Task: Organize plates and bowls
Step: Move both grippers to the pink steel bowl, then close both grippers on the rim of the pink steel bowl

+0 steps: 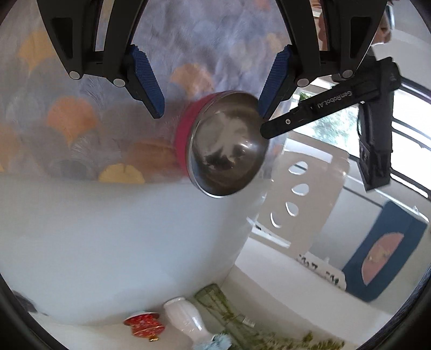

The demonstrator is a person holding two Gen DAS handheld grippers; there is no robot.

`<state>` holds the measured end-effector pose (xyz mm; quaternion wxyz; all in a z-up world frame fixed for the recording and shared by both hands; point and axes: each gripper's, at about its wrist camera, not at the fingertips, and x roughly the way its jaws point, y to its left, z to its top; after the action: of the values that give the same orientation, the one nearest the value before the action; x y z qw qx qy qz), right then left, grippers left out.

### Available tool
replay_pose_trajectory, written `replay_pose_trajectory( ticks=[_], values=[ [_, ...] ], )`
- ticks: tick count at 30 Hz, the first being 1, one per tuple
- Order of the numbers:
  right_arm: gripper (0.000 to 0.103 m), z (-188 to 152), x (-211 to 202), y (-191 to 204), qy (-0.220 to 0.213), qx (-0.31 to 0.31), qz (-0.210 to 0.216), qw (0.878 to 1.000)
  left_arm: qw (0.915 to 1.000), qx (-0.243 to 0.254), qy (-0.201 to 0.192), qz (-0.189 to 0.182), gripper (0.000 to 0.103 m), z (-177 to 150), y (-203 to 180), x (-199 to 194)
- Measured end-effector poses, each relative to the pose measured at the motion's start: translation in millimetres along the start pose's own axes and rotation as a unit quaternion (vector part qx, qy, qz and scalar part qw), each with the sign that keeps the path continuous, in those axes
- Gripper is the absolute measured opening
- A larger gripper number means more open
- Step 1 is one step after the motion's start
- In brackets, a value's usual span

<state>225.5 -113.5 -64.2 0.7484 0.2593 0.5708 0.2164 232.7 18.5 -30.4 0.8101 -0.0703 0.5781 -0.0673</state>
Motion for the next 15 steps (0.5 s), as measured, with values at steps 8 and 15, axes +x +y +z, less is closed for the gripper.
replay_pose_trajectory(
  ticks=[8, 15],
  values=[
    [0.070, -3.9, 36.6, -28.1, 0.021, 0.049, 0.014, 0.998, 0.9999, 0.012, -0.009, -0.001, 0.064, 3.0, 0.4, 13.8],
    [0.070, -1.2, 41.7, -29.1, 0.001, 0.039, 0.021, 0.999, 0.9998, 0.015, 0.000, -0.013, 0.053, 4.8, -0.9, 33.3]
  ],
)
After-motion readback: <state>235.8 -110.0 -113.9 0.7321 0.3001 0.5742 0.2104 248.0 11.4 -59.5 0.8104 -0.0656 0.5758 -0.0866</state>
